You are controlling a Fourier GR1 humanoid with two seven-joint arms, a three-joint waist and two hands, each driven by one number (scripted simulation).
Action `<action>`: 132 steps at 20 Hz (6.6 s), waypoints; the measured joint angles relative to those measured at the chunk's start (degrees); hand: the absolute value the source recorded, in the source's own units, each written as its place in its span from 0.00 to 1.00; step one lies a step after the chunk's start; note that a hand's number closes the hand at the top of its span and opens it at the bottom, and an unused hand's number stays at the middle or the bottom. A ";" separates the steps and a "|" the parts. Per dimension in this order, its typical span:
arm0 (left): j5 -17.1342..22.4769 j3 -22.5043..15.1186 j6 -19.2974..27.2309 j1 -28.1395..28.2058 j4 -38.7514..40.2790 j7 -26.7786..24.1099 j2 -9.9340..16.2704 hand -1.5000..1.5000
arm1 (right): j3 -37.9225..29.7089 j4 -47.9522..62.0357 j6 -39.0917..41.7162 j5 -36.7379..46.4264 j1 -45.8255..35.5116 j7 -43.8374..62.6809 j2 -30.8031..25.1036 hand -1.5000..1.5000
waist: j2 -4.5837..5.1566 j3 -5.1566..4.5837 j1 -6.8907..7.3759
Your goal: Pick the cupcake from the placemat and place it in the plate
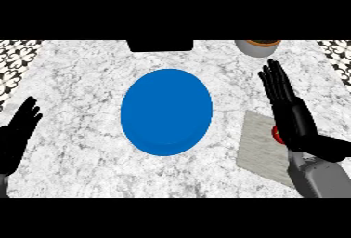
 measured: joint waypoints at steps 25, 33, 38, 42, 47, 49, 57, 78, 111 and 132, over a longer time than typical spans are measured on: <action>-8.62 -10.14 8.43 -1.76 0.70 1.47 -13.24 0.50 | -10.90 13.36 22.41 8.76 23.59 -32.51 -20.18 0.00 | 1.73 -1.31 -0.03; -10.46 -10.94 9.40 -2.57 1.13 2.30 -15.17 0.50 | -11.01 9.16 17.16 21.51 22.57 -25.16 -28.93 0.00 | 1.61 -1.50 0.45; -11.17 -11.12 9.51 -2.35 0.36 2.94 -15.87 0.50 | -8.18 5.03 20.70 26.88 22.02 -16.33 -33.42 0.00 | 1.63 -1.53 0.81; -11.30 -10.30 8.24 -2.37 1.22 2.22 -15.98 0.50 | -5.57 2.63 24.72 30.22 20.75 -10.16 -34.48 0.00 | 1.67 -1.53 0.93; -12.87 -9.58 7.98 -2.01 1.09 2.52 -17.57 0.50 | -4.37 1.79 28.71 34.54 18.88 -5.03 -31.90 0.00 | 1.66 -1.48 0.88; -12.86 -8.24 6.58 -2.28 1.22 2.68 -17.23 0.50 | -4.68 2.64 29.50 36.39 18.82 -4.97 -30.46 0.00 | 1.65 -1.48 0.83; -15.58 -5.82 4.67 -1.99 0.93 3.33 -19.16 0.50 | -6.15 4.88 33.78 43.36 17.20 -5.51 -25.27 0.00 | 1.64 -1.45 0.76; -20.94 -0.99 0.40 -1.96 0.77 4.71 -24.02 0.50 | -10.19 10.65 32.58 59.64 15.02 -12.81 -14.72 1.00 | 1.36 -1.84 0.76; -23.66 -3.05 -2.18 -5.15 1.44 6.03 -26.34 0.50 | 14.74 6.49 -0.77 86.98 -21.51 65.40 20.46 1.00 | 1.70 -1.69 6.71; -23.99 -1.48 -1.50 -4.19 1.09 5.47 -26.71 0.50 | 19.82 38.35 -10.39 67.24 -39.64 73.83 20.37 1.00 | 2.30 -1.47 4.11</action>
